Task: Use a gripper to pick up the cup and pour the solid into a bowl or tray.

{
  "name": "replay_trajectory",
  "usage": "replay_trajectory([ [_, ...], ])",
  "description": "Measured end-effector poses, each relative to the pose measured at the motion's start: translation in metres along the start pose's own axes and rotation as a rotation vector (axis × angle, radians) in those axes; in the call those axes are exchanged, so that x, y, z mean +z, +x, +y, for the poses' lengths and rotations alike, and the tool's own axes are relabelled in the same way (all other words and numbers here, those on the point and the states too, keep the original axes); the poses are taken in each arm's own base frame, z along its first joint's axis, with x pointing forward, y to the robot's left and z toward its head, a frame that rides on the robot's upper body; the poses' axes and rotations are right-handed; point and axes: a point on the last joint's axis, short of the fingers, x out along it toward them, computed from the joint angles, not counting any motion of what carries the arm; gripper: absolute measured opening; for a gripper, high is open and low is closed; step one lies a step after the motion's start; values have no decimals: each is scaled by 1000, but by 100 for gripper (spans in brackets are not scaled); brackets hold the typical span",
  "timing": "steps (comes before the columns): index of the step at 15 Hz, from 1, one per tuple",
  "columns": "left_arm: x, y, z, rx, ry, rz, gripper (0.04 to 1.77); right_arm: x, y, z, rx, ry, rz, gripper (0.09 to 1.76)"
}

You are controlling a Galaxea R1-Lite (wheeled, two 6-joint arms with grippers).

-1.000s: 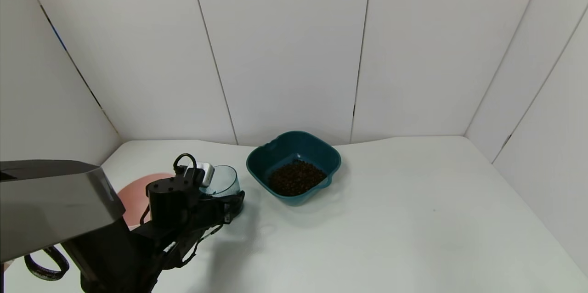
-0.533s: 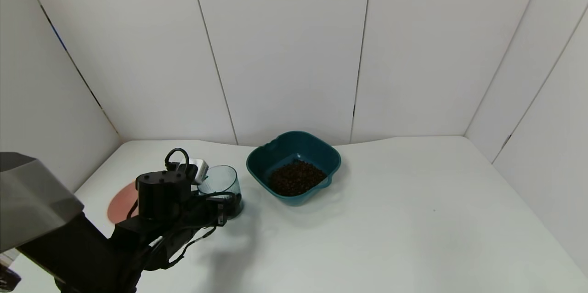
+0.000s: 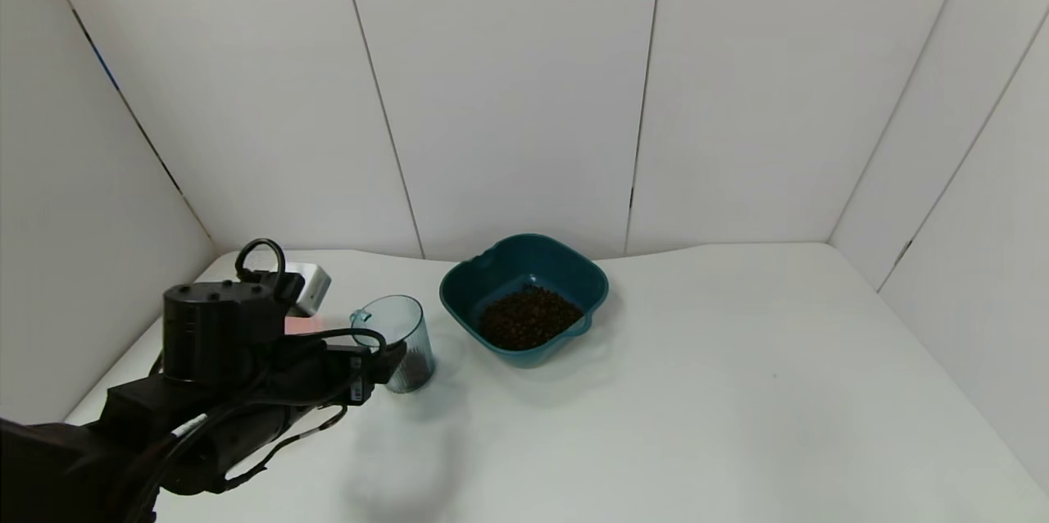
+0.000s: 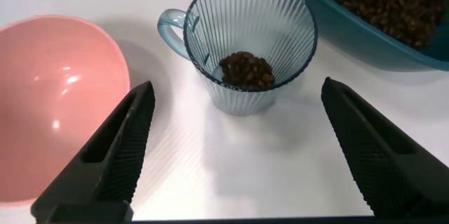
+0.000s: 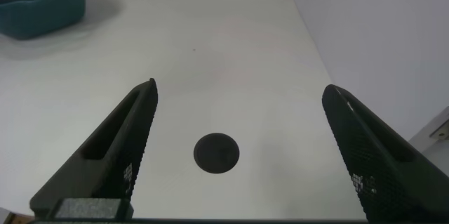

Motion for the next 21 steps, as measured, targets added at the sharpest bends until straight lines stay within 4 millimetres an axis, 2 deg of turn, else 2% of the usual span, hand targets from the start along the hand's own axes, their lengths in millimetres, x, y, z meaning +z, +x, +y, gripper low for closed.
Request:
replay_trajectory([
  [6, 17, -54, 12, 1, -14, -63, 171, 0, 0, 0, 0, 0, 0, 171],
  [13, 15, -130, 26, -61, 7, -139, 171, 0, 0, 0, 0, 0, 0, 171],
  [18, 1, -183, 38, -68, 42, -231, 171, 0, 0, 0, 0, 0, 0, 171],
  [21, -16, -216, 47, -64, 59, -274, 172, 0, 0, 0, 0, 0, 0, 171],
])
